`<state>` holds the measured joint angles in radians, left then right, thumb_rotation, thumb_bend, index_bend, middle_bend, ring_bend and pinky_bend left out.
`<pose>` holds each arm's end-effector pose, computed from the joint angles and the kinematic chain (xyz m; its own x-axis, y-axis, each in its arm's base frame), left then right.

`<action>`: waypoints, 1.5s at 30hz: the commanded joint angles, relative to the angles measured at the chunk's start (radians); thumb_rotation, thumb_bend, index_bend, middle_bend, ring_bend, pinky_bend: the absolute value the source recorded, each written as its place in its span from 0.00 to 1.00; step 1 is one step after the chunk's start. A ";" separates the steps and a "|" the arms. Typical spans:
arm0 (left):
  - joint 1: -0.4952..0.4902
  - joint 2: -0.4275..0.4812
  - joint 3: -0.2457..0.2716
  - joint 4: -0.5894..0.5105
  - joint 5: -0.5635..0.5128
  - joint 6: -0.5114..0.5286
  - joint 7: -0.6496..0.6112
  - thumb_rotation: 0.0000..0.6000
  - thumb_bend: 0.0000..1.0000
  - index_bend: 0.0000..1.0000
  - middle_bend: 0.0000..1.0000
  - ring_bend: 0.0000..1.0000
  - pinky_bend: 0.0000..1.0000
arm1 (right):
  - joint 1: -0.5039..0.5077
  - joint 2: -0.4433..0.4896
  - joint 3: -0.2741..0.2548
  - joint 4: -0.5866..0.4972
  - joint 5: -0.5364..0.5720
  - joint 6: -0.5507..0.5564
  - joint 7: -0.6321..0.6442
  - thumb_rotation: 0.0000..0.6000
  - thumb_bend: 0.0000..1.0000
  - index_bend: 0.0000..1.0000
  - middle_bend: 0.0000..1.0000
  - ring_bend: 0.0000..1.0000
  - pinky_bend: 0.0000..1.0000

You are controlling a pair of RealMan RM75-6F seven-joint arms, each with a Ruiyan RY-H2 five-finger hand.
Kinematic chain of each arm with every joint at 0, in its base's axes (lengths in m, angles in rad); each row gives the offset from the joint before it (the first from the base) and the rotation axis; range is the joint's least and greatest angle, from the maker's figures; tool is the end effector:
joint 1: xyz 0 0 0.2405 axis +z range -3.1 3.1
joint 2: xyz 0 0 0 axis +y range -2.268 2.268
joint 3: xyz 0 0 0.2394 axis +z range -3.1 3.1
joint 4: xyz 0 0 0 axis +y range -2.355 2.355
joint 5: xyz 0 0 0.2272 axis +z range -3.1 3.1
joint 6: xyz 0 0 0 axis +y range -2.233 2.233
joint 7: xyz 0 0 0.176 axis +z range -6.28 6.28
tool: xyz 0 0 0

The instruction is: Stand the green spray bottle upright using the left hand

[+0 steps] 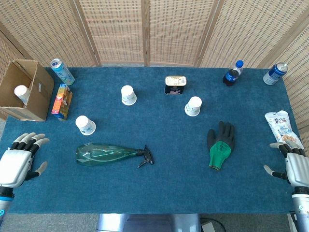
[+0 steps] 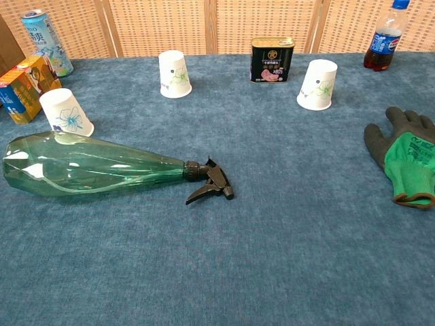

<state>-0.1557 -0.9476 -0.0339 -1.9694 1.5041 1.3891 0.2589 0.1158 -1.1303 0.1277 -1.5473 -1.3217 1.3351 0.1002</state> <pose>-0.2286 0.2190 0.1352 0.4720 0.0862 0.8774 0.8789 -0.1244 -0.4605 -0.3390 -0.2393 0.1426 0.3092 -0.0398 0.9502 -0.9385 0.1488 0.3117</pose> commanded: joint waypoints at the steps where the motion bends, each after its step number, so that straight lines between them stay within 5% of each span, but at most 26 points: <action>1: -0.034 0.014 -0.002 -0.025 0.023 -0.046 0.010 1.00 0.36 0.22 0.21 0.16 0.17 | -0.001 0.002 0.000 -0.004 0.001 0.004 -0.003 1.00 0.21 0.29 0.29 0.12 0.16; 12: -0.150 0.051 -0.024 -0.141 -0.002 -0.206 0.140 1.00 0.33 0.21 0.19 0.16 0.19 | -0.016 0.008 -0.002 -0.004 -0.007 0.024 0.023 1.00 0.21 0.29 0.29 0.12 0.16; 22: -0.263 -0.014 -0.057 -0.196 -0.129 -0.331 0.315 1.00 0.31 0.20 0.19 0.16 0.21 | -0.025 0.010 -0.010 -0.004 -0.051 0.052 0.070 1.00 0.21 0.29 0.29 0.12 0.16; 26: -0.364 -0.112 -0.090 -0.190 -0.273 -0.401 0.454 1.00 0.31 0.20 0.19 0.16 0.21 | -0.025 0.012 -0.018 0.004 -0.067 0.050 0.090 1.00 0.21 0.29 0.29 0.12 0.16; 34: -0.507 -0.298 -0.103 -0.137 -0.549 -0.367 0.682 1.00 0.31 0.19 0.18 0.16 0.20 | -0.020 0.001 -0.022 0.023 -0.074 0.041 0.113 1.00 0.21 0.29 0.29 0.12 0.16; 45: -0.660 -0.499 -0.109 0.009 -0.805 -0.319 0.784 1.00 0.31 0.18 0.17 0.16 0.20 | -0.015 -0.003 -0.021 0.036 -0.075 0.032 0.131 1.00 0.21 0.29 0.29 0.12 0.16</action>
<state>-0.7887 -1.4168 -0.1394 -1.9888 0.7296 1.0588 1.0271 0.1012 -1.1337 0.1067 -1.5115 -1.3962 1.3671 0.2304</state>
